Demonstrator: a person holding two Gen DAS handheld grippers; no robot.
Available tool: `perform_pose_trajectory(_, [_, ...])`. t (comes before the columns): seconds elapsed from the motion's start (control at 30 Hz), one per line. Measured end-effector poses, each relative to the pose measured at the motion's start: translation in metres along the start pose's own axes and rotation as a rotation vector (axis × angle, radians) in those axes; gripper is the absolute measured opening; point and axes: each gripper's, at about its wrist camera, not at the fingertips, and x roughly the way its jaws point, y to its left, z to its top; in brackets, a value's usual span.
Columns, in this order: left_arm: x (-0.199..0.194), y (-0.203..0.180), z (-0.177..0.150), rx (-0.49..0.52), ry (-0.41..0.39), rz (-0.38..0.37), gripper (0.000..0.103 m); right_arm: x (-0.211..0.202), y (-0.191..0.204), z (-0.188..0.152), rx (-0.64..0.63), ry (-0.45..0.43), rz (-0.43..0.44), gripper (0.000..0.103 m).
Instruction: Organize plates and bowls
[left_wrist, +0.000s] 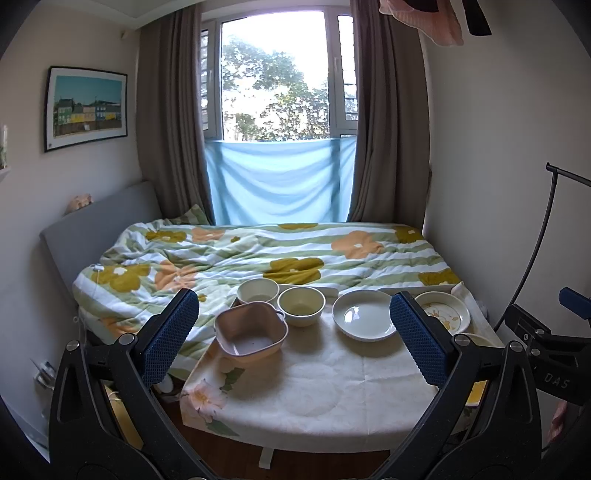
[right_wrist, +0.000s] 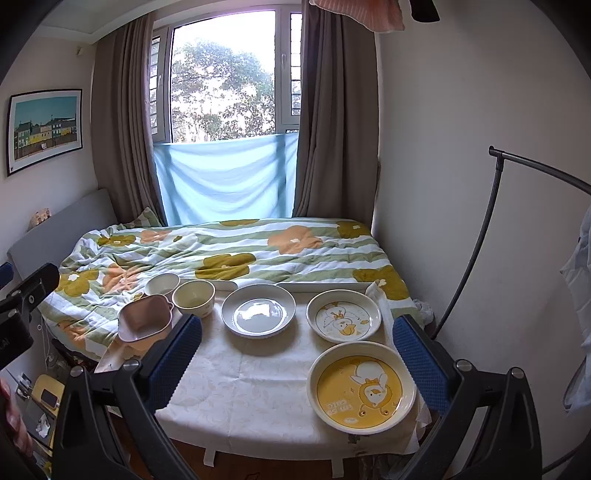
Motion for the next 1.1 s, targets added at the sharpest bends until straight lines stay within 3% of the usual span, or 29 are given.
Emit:
perform_pose_trajectory(0.37, [0.001,0.001,0.001,0.006,-0.005,-0.005,0.103,0.002,0.002,0.002,-0.008,0.001,-0.008,0.103])
perform_pose_trajectory(0.6, [0.021,-0.005,0.013,0.062,0.025,-0.071,0.103,0.003,-0.001,0.003,0.038,0.021,-0.025,0.103])
perform_pose_trajectory(0.9, [0.085,-0.06,-0.001,0.219,0.129,-0.33,0.103,0.024,-0.048,-0.038,0.151,0.14,-0.142,0.103])
perform_pose_trajectory(1.0, [0.109,-0.089,-0.018,0.282,0.189,-0.427,0.103,0.034,-0.065,-0.06,0.134,0.191,-0.193,0.103])
perform_pose_trajectory(1.1, [0.136,-0.119,-0.038,0.314,0.296,-0.548,0.103,0.049,-0.087,-0.08,0.17,0.255,-0.182,0.103])
